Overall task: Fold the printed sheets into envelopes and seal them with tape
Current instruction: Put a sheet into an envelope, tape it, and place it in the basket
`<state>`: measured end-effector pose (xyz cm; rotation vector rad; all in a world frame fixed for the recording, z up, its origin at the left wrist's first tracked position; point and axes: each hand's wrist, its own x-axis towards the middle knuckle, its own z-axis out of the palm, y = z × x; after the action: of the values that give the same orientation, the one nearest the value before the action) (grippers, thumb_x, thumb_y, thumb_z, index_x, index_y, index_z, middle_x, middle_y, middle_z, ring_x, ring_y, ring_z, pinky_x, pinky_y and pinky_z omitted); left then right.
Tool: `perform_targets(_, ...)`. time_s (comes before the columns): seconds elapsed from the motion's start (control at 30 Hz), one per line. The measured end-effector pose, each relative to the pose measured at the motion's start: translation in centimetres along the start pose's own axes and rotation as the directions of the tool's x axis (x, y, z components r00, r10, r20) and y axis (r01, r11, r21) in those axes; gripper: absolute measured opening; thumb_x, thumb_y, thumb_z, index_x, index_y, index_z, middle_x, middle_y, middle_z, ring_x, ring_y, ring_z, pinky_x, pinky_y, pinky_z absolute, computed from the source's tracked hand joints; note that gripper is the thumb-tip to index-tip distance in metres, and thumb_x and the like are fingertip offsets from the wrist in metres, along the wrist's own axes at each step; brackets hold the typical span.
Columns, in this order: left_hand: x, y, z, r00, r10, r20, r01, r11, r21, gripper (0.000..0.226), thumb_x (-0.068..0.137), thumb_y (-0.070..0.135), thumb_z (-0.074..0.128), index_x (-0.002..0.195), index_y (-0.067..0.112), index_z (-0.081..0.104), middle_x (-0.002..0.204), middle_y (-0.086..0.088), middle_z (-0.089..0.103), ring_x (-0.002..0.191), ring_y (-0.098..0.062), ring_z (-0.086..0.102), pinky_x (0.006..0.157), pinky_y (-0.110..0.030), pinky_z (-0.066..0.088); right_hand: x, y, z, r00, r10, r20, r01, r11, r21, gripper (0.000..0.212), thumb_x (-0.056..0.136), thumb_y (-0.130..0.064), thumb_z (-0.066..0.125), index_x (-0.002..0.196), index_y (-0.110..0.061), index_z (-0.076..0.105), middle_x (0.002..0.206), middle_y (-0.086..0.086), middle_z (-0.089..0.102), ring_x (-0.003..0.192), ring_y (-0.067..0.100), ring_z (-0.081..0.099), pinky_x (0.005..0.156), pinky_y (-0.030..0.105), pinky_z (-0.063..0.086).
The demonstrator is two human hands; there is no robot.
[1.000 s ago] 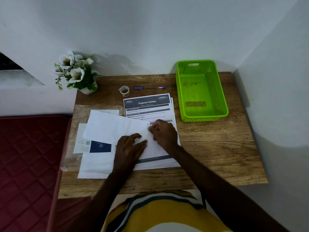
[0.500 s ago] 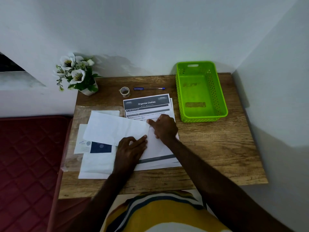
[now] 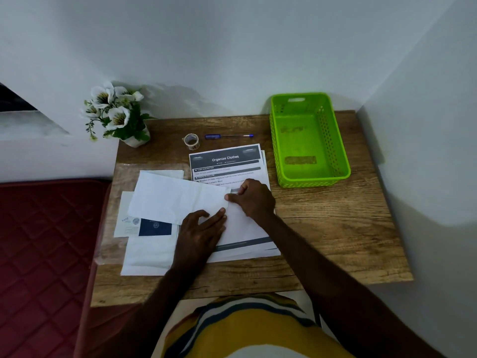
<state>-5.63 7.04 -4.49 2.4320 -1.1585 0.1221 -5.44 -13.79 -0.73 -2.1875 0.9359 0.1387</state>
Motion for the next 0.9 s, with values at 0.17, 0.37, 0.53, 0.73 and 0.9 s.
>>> perform_targets(0.17,-0.4,-0.3,0.5,1.0,0.001,0.027,-0.002,1.0,0.031,0.037,0.1,0.033,0.061,0.135,0.021,0.067,0.146,0.007,0.058,0.123,-0.028,0.057,0.104,-0.048,0.046,0.5,-1.1,0.5,0.992,0.114,-0.059,-0.111,0.992,0.054,0.048,0.077,-0.064,0.075,0.074,-0.017,0.065,0.062,0.001,0.071,0.058,0.02,0.072,0.075,0.037,0.061)
perform_targets(0.37,-0.8,-0.3,0.3,0.997,0.009,0.08,-0.014,0.997,0.073,0.043,0.104,0.041,0.051,0.141,0.022,0.061,0.153,0.007,0.051,0.129,-0.027,0.052,0.109,-0.044,0.037,0.0,-1.6,0.2,0.993,0.108,-0.045,-0.105,0.992,0.063,0.051,0.089,-0.064,0.06,0.079,-0.016,0.069,0.069,0.005,0.074,0.067,0.023,0.074,0.079,0.038,0.06)
perform_targets(0.53,-0.7,-0.2,-0.1,0.994,0.03,0.101,-0.038,0.996,0.083,0.045,0.105,0.041,0.048,0.142,0.019,0.06,0.154,0.004,0.051,0.13,-0.029,0.051,0.109,-0.047,0.038,-2.6,-0.4,0.4,0.999,0.044,0.023,-0.046,0.995,0.084,0.042,0.089,-0.056,0.065,0.07,-0.018,0.063,0.057,0.001,0.07,0.051,0.018,0.069,0.068,0.041,0.062)
perform_targets(0.73,0.9,-0.1,-1.2,0.998,-0.05,0.03,0.05,0.999,-0.003,0.041,0.101,0.041,0.051,0.128,0.018,0.071,0.125,-0.003,0.072,0.112,-0.026,0.06,0.096,-0.046,0.049,-2.9,0.2,1.1,0.996,0.084,0.023,-0.084,0.996,0.009,0.043,0.085,-0.058,0.07,0.077,-0.017,0.066,0.069,0.003,0.074,0.067,0.024,0.073,0.075,0.039,0.061)
perform_targets(0.9,5.9,-1.0,-1.7,0.994,-0.098,0.051,0.096,0.995,0.041,0.039,0.096,0.038,0.066,0.128,0.014,0.069,0.128,-0.007,0.069,0.12,-0.032,0.058,0.1,-0.043,0.043,-3.1,0.3,1.7,0.998,0.061,-0.027,-0.063,0.997,-0.05,0.044,0.085,-0.063,0.069,0.079,-0.019,0.065,0.075,0.001,0.073,0.075,0.022,0.072,0.074,0.036,0.059)
